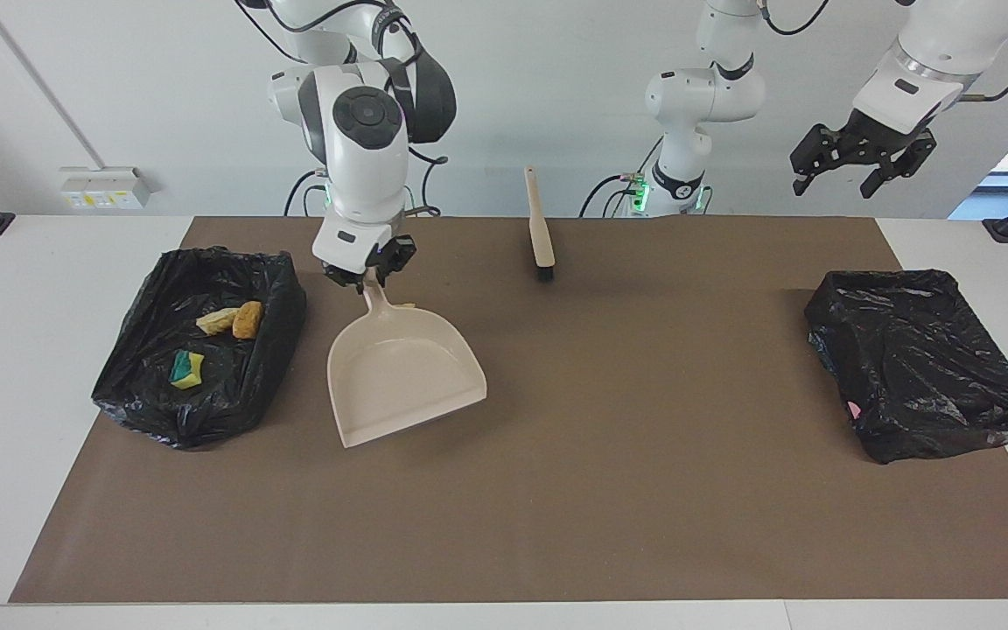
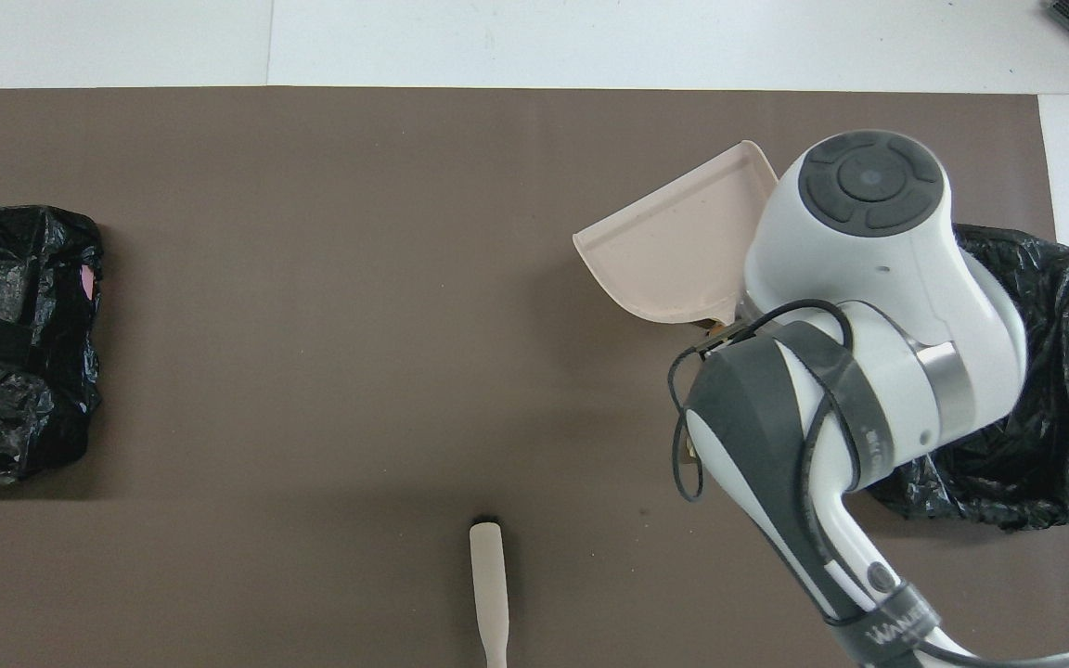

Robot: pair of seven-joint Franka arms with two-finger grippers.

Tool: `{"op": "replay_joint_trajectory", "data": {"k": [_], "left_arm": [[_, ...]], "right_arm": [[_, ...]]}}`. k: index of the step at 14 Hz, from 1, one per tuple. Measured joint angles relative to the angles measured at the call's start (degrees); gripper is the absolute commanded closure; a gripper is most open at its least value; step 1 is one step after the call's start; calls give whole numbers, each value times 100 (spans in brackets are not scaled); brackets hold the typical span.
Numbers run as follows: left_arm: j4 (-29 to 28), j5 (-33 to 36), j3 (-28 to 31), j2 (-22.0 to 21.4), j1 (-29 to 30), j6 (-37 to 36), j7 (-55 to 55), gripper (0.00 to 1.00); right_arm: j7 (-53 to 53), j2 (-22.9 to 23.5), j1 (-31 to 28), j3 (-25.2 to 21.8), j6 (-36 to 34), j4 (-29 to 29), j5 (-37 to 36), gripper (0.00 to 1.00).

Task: Sweep and dump trash in bin
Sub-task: 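Bring the empty dustpan back to the table center with the right gripper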

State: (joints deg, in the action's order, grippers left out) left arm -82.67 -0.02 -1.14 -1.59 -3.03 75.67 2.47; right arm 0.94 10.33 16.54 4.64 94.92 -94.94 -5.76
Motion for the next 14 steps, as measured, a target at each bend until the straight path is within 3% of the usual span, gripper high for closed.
{"op": "replay_joint_trajectory", "data": {"k": [6, 11, 14], "left_arm": [[0, -2, -41, 0, -1, 0, 0, 0], [0, -2, -42, 0, -1, 0, 0, 0], [0, -2, -45, 0, -1, 2, 0, 0]], "right_arm": [[1918, 633, 599, -2, 602, 108, 741, 100], [2903, 1641, 1323, -2, 1093, 947, 894, 100], [3166, 2031, 1582, -2, 1571, 1144, 1016, 100]]}}
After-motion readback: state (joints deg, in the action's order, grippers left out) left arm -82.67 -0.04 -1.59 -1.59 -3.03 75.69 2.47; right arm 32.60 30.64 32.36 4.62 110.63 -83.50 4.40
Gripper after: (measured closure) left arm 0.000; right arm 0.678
